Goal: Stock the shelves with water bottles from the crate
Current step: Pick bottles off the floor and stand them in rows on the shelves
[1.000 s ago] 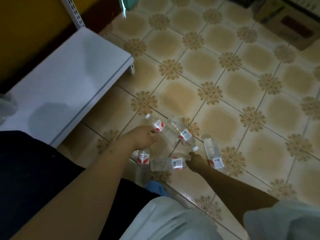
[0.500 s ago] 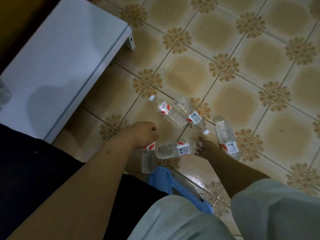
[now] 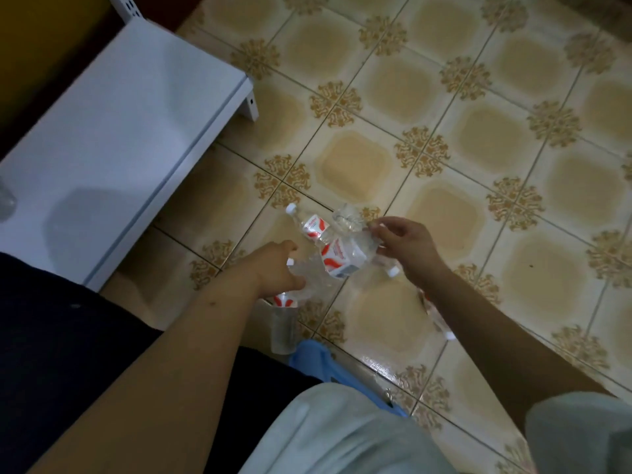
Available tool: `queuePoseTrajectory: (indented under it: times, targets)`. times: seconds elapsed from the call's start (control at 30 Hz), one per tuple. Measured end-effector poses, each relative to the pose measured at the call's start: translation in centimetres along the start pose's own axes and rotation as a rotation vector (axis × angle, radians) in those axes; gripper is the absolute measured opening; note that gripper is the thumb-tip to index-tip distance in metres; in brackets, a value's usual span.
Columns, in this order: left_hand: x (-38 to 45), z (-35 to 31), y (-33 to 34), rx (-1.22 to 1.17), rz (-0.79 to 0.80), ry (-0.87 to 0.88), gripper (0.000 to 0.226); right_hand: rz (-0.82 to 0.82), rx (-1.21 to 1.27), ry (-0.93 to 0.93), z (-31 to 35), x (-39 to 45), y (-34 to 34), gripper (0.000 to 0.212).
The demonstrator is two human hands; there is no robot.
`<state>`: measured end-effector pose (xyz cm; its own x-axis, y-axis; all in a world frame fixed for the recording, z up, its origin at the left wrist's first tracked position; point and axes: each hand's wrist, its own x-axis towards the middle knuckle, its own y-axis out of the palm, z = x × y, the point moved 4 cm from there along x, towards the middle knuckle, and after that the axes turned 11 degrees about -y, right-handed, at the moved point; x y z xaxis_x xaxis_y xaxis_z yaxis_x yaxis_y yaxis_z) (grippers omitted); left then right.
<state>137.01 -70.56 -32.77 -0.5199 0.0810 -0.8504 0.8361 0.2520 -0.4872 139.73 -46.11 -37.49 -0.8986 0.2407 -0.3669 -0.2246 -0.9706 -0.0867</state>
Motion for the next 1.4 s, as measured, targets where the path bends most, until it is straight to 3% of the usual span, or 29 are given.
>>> queuePoseTrajectory:
  times: [0.07,0.1,0.2,0.27,0.37,0.47,0.6,0.8,1.03,1.17,1.27,1.33,1.4]
  targets:
    - [-0.5,-0.1,-0.3,-0.012,-0.05,0.049,0.108,0.088,0.084,-0.05,4.2,-0.1,-0.4,0.013]
    - [-0.4,0.1,-0.5,-0.065,-0.071,0.077,0.111,0.131,0.122,-0.068,6.2,0.0,-0.4,0.016]
    - [-1.9,-0.2,-1.9,-0.242,-0.132,0.127,0.073,0.198,0.228,-0.095,11.2,0.1,-0.3,0.036]
    - [-3.3,-0.4,-3.3,-0.297,-0.233,0.155,0.058,0.193,0.281,-0.101,13.5,0.3,0.4,0.046]
    - [-5.6,-0.4,-5.4,-0.375,-0.337,0.201,0.042,0.199,0.441,-0.136,16.7,0.2,2.6,0.044]
    - [-8.7,0.5,-7.9,-0.486,-0.436,0.225,0.027,0.344,0.536,-0.189,21.2,-1.3,6.1,0.04]
    - [-13.9,3.4,-10.5,-0.671,-0.6,0.258,0.031,0.538,0.425,-0.323,28.9,-4.5,11.7,0.043]
    - [-24.9,9.0,-16.4,-0.834,-1.035,0.259,0.046,0.746,0.203,-0.6,40.4,-12.1,21.9,0.04]
    - [-38.6,17.8,-22.8,-0.943,-1.458,0.19,0.05,0.902,-0.066,-0.93,50.0,-22.4,32.9,0.074]
    - [-43.6,22.5,-24.8,-0.977,-1.599,0.134,0.048,0.982,-0.191,-1.041,51.5,-26.8,39.2,0.083]
    - [-45.4,25.9,-25.4,-1.022,-1.642,0.104,0.053,0.997,-0.171,-1.101,52.6,-28.7,43.8,0.074]
    - [-45.4,28.8,-25.5,-0.931,-1.616,0.044,0.063,1.053,-0.188,-1.088,52.6,-28.8,47.0,0.07]
    - [-45.4,32.3,-26.3,-0.676,-1.536,-0.128,0.074,1.098,-0.23,-1.111,52.6,-28.7,50.1,0.07]
